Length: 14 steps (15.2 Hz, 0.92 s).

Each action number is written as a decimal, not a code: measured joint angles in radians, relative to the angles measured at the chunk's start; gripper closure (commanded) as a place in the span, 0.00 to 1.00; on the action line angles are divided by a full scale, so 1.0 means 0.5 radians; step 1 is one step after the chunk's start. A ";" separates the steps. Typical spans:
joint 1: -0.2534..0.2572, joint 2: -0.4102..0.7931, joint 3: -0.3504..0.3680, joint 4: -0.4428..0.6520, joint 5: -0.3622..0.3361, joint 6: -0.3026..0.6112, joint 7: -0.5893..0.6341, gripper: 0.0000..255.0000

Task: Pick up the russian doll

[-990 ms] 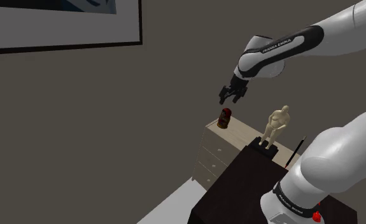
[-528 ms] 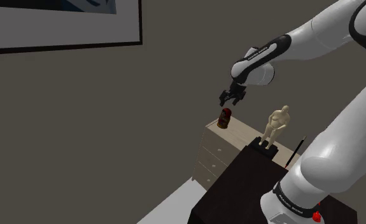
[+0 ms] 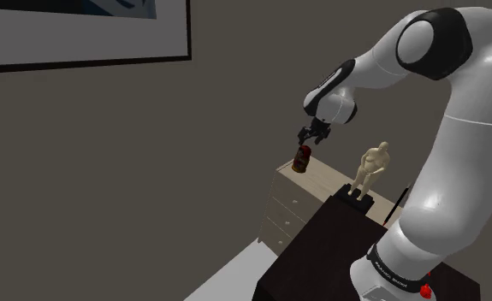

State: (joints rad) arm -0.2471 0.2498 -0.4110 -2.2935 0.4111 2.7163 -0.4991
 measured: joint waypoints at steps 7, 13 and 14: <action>-0.225 0.355 0.150 0.263 0.296 0.098 -0.243 0.00; -0.306 0.488 0.251 0.308 0.412 0.188 -0.342 1.00; -0.311 0.493 0.257 0.309 0.419 0.194 -0.349 1.00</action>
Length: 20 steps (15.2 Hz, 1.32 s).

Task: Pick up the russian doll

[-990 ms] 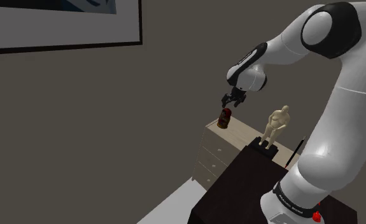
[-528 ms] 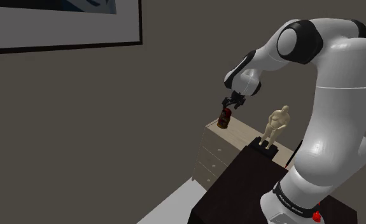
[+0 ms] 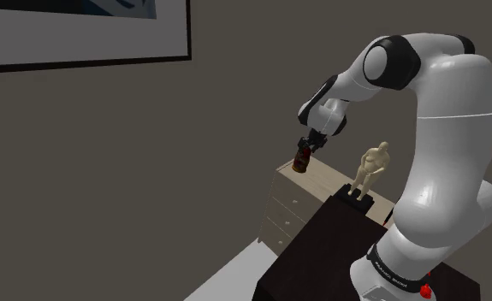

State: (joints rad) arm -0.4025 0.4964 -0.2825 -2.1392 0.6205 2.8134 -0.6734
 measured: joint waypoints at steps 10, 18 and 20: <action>0.002 -0.009 -0.007 -0.002 -0.005 -0.004 0.003 1.00; 0.117 -0.183 -0.151 -0.041 -0.173 -0.143 0.150 1.00; 0.141 -0.222 -0.184 -0.041 -0.217 -0.180 0.187 1.00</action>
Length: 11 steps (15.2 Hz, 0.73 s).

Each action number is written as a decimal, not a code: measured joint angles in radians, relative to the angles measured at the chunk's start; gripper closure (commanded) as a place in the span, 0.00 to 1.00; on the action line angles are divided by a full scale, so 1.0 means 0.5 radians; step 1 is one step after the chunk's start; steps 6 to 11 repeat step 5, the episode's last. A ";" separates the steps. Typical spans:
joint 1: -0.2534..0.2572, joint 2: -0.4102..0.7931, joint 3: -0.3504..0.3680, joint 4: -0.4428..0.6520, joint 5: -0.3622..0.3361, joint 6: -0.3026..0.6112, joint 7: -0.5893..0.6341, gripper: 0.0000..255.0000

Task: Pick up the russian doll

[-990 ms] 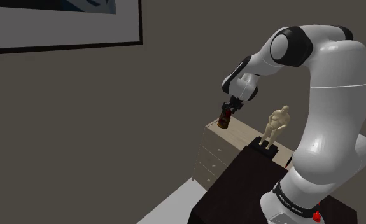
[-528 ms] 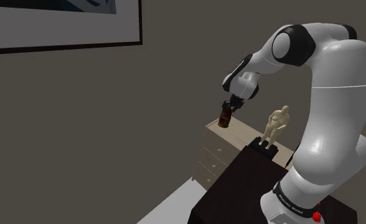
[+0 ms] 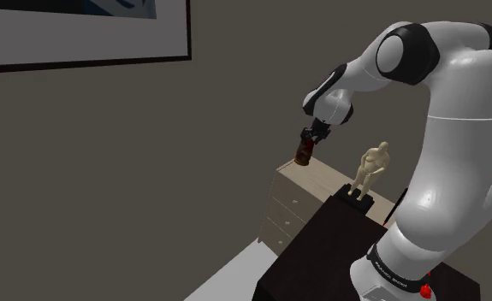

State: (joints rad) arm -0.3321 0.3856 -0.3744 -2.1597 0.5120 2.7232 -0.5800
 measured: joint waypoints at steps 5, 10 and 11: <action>0.049 -0.099 -0.069 -0.014 -0.100 -0.077 0.076 1.00; 0.049 -0.099 -0.069 -0.014 -0.100 -0.077 0.076 1.00; 0.049 -0.099 -0.069 -0.014 -0.100 -0.077 0.076 1.00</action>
